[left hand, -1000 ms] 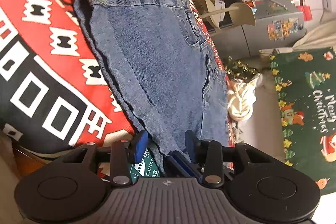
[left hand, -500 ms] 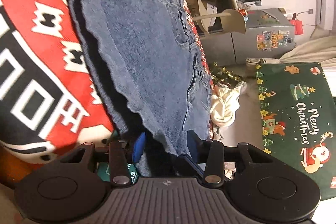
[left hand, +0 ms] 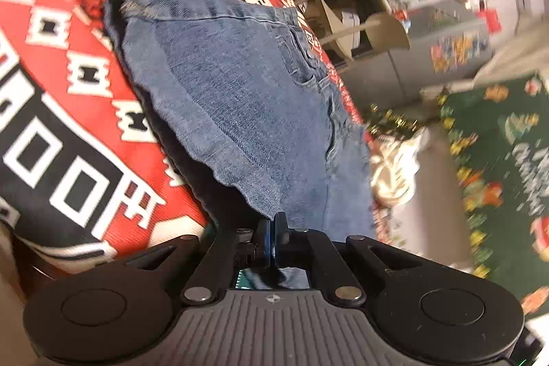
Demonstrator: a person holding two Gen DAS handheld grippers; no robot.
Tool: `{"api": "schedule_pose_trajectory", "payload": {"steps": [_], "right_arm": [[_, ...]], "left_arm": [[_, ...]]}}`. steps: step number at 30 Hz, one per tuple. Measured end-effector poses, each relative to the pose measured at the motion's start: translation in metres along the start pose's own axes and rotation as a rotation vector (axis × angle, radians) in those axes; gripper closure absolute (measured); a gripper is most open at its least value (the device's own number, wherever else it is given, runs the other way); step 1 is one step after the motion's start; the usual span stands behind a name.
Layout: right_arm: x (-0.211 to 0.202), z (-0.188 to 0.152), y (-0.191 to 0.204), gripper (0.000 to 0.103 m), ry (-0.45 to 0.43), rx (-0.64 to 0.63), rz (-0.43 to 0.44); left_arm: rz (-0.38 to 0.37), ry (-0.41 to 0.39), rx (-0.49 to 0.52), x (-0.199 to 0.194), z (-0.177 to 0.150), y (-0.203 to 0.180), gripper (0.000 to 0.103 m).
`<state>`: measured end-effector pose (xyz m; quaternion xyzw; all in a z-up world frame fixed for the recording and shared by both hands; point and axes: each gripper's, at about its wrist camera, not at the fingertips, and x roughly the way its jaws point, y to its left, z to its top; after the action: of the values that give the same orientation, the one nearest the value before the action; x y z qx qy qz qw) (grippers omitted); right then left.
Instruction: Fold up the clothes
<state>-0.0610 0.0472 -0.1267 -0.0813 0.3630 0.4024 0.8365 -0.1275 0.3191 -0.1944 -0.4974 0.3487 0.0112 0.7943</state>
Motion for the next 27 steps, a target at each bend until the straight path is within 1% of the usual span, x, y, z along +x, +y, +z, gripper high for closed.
{"api": "schedule_pose_trajectory", "payload": {"steps": [2,4,5,7,8,9,10,13,15,16,17,18,19,20,21,24,25,26,27], "right_arm": [[-0.004,-0.002,-0.014,0.093,-0.001,0.037,-0.025],[-0.009,-0.006,-0.028,0.093,0.002,0.065,-0.053],[-0.012,-0.008,-0.034,0.093,-0.001,0.081,-0.068],[-0.02,-0.014,-0.045,0.084,-0.009,0.118,-0.096],[-0.023,-0.016,-0.052,0.073,-0.014,0.142,-0.107],[-0.026,-0.02,-0.059,0.067,-0.018,0.174,-0.117],[-0.031,-0.023,-0.066,0.066,-0.023,0.203,-0.128],[-0.038,-0.031,-0.082,0.05,-0.018,0.254,-0.17],[-0.04,-0.034,-0.087,0.026,-0.014,0.262,-0.207],[-0.042,-0.034,-0.089,0.022,-0.015,0.259,-0.223],[-0.045,-0.034,-0.09,0.019,-0.021,0.253,-0.233],[-0.048,-0.034,-0.091,0.014,-0.03,0.246,-0.238],[-0.051,-0.033,-0.092,0.011,-0.041,0.242,-0.243],[-0.054,-0.032,-0.093,0.006,-0.051,0.239,-0.248],[-0.055,-0.03,-0.093,0.002,-0.058,0.233,-0.25],[-0.056,-0.025,-0.093,0.001,-0.053,0.196,-0.24],[-0.055,-0.024,-0.093,0.001,-0.046,0.179,-0.231],[-0.053,-0.023,-0.095,0.001,-0.033,0.17,-0.227],[-0.049,-0.022,-0.098,0.001,-0.011,0.175,-0.242]], "left_arm": [[0.047,0.035,-0.008,0.012,-0.003,0.004,0.101],[0.046,0.04,-0.009,0.013,-0.004,0.006,0.101],[0.049,0.034,0.009,0.01,-0.004,0.004,0.1],[0.058,0.024,0.048,0.007,-0.005,0.001,0.1],[0.066,0.03,0.059,0.008,-0.005,0.001,0.1],[0.07,0.035,0.068,0.009,-0.005,0.003,0.1],[0.061,0.036,0.069,0.01,-0.005,0.005,0.1],[0.053,0.036,0.077,0.008,-0.006,0.007,0.1],[0.058,0.039,0.088,0.008,-0.006,0.005,0.098],[0.063,0.041,0.096,0.008,-0.006,0.002,0.095],[0.07,0.042,0.108,0.007,-0.006,-0.001,0.088],[0.077,0.043,0.12,0.005,-0.006,-0.004,0.084],[0.086,0.038,0.135,0.002,-0.007,-0.007,0.075],[0.095,0.031,0.152,0.0,-0.008,-0.011,0.071],[0.104,0.024,0.17,-0.003,-0.008,-0.015,0.071],[0.121,0.012,0.216,-0.01,-0.008,-0.026,0.064],[0.13,0.008,0.235,-0.01,-0.007,-0.031,0.059],[0.138,0.003,0.255,-0.011,-0.006,-0.036,0.054],[0.155,-0.003,0.288,-0.01,-0.006,-0.042,0.052]]}}
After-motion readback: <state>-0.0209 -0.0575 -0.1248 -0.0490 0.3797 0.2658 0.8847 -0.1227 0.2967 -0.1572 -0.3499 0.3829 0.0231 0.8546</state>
